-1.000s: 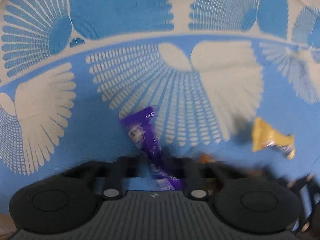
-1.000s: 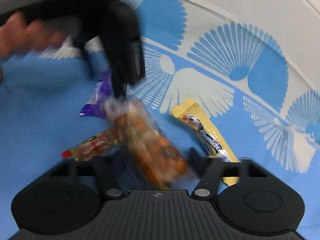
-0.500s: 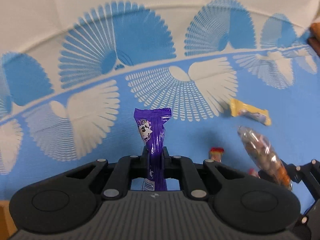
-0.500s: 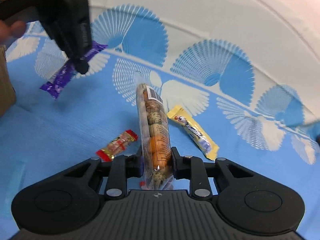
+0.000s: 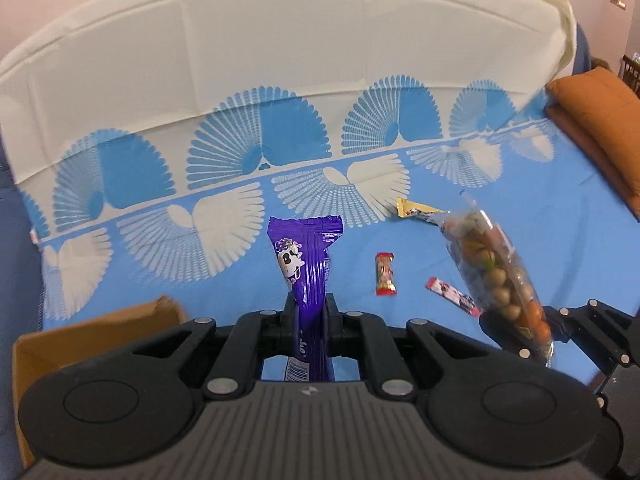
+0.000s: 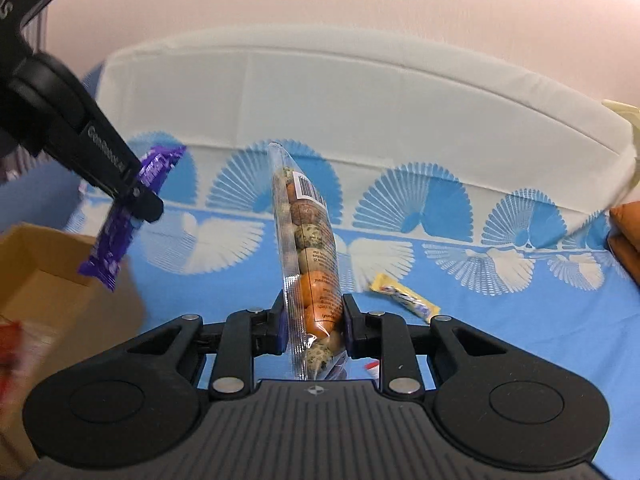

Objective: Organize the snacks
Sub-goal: 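Carry the purple candy bar and clear nut bag over the box with both tools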

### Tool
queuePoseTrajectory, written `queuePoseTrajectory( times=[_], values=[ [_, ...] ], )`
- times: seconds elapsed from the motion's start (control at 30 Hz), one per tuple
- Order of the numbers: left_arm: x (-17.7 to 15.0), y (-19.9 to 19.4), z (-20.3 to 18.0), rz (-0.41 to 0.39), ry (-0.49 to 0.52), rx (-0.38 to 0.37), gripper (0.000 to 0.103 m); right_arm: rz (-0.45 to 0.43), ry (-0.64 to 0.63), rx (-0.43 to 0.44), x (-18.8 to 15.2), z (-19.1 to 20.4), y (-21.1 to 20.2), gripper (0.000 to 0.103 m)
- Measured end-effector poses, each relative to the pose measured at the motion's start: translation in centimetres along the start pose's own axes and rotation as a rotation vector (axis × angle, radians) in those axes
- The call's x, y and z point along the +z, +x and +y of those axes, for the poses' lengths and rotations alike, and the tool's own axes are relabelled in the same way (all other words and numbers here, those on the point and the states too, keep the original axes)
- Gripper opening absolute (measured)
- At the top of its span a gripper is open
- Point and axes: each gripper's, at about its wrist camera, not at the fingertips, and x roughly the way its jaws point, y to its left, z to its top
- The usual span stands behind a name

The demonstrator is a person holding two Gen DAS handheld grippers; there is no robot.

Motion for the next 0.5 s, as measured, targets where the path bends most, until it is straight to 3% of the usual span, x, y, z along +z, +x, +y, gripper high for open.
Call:
queuePoseTrajectory(
  times=[0.2, 0.5],
  values=[
    [-4.2, -6.6, 2.1, -0.046, -0.028, 0.001, 0.011, -0.045, 0.037, 0.046, -0.2, 4.0, -6.7, 0.027],
    [-11.2, -14.2, 6.2, -0.075, -0.086, 0.047, 0.011, -0.034, 0.000, 0.171, -1.5, 10.7, -13.4, 0.027]
  ],
)
